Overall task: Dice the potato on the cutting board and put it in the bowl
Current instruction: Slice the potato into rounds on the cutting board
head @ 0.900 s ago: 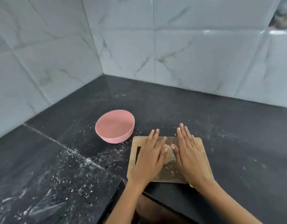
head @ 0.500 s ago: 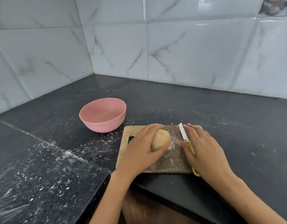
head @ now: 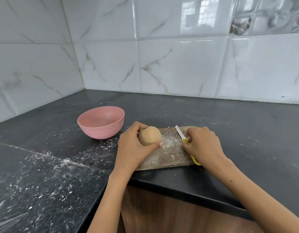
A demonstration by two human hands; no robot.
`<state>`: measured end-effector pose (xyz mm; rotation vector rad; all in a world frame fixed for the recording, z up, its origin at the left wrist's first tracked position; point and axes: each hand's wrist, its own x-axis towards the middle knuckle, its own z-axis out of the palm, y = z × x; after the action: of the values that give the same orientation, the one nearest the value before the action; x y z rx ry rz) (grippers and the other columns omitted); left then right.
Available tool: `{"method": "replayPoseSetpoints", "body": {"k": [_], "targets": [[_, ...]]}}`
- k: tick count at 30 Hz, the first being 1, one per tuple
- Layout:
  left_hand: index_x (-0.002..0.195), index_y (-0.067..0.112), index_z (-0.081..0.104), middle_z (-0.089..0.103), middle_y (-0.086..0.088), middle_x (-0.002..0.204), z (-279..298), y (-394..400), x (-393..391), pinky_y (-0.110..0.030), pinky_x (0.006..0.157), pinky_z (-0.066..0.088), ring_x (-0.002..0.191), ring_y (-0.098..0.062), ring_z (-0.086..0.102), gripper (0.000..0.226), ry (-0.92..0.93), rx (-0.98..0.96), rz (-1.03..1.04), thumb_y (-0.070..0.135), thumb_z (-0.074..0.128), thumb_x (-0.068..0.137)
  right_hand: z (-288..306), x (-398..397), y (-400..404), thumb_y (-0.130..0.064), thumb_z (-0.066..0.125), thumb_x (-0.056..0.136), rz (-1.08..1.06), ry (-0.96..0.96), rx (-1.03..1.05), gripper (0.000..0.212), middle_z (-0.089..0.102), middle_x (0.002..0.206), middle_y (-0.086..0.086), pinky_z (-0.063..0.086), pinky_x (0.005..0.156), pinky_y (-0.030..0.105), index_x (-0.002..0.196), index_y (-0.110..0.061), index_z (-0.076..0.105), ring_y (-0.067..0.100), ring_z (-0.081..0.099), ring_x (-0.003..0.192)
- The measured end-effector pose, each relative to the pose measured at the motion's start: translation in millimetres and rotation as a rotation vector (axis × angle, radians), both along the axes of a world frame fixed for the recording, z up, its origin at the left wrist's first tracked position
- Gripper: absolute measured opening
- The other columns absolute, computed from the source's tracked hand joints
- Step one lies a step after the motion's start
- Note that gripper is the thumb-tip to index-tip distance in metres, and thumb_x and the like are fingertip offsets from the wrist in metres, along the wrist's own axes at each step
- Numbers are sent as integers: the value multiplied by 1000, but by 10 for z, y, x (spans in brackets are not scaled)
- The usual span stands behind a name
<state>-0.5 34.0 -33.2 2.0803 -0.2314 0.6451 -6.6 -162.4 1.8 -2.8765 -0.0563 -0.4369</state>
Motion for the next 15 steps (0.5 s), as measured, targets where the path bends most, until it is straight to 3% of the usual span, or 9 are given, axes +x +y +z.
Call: {"method": "replayPoseSetpoints", "body": {"k": [3, 6, 8, 11, 15], "targets": [[100, 31, 62, 68, 11, 93, 14, -28, -14, -17, 70, 51, 85, -5, 65, 51, 60, -198, -34, 42, 89, 59, 51, 9, 71, -17, 54, 86, -21, 0, -92, 9, 46, 72, 0, 30, 49, 27, 81, -12, 50, 25, 46, 68], [103, 33, 64, 69, 7, 94, 34, -84, -5, -24, 70, 56, 84, -8, 68, 51, 113, -348, -123, 48, 84, 59, 50, 98, 68, -12, 53, 89, -19, -28, -64, 10, 62, 89, 5, 40, 56, 27, 96, -9, 59, 27, 58, 77], [106, 34, 64, 69, 5, 97, 27, -121, -1, -22, 68, 55, 85, -9, 69, 47, 141, -380, -174, 39, 86, 66, 28, 157, 41, -11, 56, 87, -18, -21, 18, 18, 65, 95, 7, 48, 64, 31, 104, -8, 61, 28, 62, 84], [109, 30, 65, 68, 6, 99, 5, -149, 4, -20, 69, 53, 88, -7, 67, 37, 143, -400, -204, 21, 80, 76, -25, 262, -46, -15, 71, 80, 21, 38, 183, 20, 66, 93, 4, 54, 72, 34, 98, -9, 66, 25, 63, 83], [106, 20, 63, 68, 5, 106, -40, -119, 13, -17, 73, 52, 96, -5, 66, 34, 80, -440, -174, 19, 79, 76, -47, 331, -154, -19, 78, 77, 123, 137, 508, 10, 60, 66, -6, 40, 56, 17, 83, -13, 72, 6, 54, 62]]}}
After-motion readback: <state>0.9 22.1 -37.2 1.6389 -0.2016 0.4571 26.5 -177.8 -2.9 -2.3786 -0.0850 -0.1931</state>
